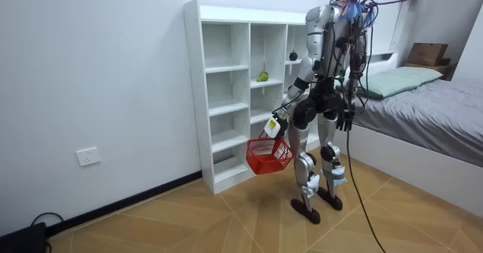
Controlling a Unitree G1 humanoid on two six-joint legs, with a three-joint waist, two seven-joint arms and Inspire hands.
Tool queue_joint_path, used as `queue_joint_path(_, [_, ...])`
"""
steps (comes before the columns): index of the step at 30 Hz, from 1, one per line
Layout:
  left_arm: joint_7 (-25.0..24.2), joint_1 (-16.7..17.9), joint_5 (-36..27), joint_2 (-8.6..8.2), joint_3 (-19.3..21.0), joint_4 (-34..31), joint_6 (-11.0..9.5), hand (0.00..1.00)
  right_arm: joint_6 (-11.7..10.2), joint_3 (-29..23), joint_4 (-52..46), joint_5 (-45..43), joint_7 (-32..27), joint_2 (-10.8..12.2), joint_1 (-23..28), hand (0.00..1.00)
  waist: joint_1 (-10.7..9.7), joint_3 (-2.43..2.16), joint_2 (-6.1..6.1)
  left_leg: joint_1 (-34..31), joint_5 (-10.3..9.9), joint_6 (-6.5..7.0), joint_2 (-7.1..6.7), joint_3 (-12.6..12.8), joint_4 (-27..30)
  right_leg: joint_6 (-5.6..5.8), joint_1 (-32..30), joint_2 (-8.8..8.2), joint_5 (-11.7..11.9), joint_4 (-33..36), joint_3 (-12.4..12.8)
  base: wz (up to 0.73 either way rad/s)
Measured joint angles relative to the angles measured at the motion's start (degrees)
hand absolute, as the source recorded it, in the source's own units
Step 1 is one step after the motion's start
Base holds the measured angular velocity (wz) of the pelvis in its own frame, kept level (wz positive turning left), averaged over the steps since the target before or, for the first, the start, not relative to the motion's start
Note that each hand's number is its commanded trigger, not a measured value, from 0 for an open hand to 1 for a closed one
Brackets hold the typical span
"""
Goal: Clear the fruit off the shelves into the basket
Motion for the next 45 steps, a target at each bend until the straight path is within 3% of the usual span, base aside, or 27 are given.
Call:
queue_joint_path(21, [0.4,0.7,-0.1,-0.05,-0.1,1.2,1.2,1.0,0.9,0.1,0.6,-1.6,0.7,0.2,0.1,0.0,-0.2,-0.02,0.66,0.1,0.0,0.0,-0.01,0.0,0.0,0.0,0.1,-0.01,0.0,0.0,0.0,0.0])
queue_joint_path(31, [0.4,0.7,0.0,-0.04,-0.1,1.3,1.2,1.0,0.4,-0.4,0.2,-1.3,-2.5,0.2,-0.2,0.0,-0.1,-0.03,0.55,0.0,0.0,0.0,-0.08,0.0,0.0,0.0,0.4,-0.01,0.0,0.1,0.1,0.0])
queue_joint_path(36, [0.5,0.9,0.2,-0.03,-0.1,1.3,0.9,1.0,-0.8,-0.9,-1.9,0.8,-4.5,0.2,0.1,0.0,-0.1,-0.01,0.43,0.3,0.0,0.0,-0.05,0.1,0.0,0.0,0.6,-0.05,0.0,0.1,0.1,0.0])
queue_joint_path(39, [0.6,0.5,0.4,-0.02,0.0,1.2,-0.4,1.0,-2.9,-1.6,-4.6,2.7,-6.5,0.1,0.2,0.0,-0.1,0.0,0.45,0.3,0.0,0.01,0.0,0.1,0.1,0.01,0.8,-0.07,0.0,0.0,0.1,0.0])
queue_joint_path(45, [1.6,0.0,-0.1,-0.02,0.0,0.9,-3.6,1.0,-7.0,-1.6,-19.4,8.2,-8.4,0.2,2.0,0.0,0.1,-0.05,0.69,-0.2,0.0,-0.01,0.51,0.8,0.2,-0.12,-0.3,0.18,0.3,-0.2,0.5,-0.05])
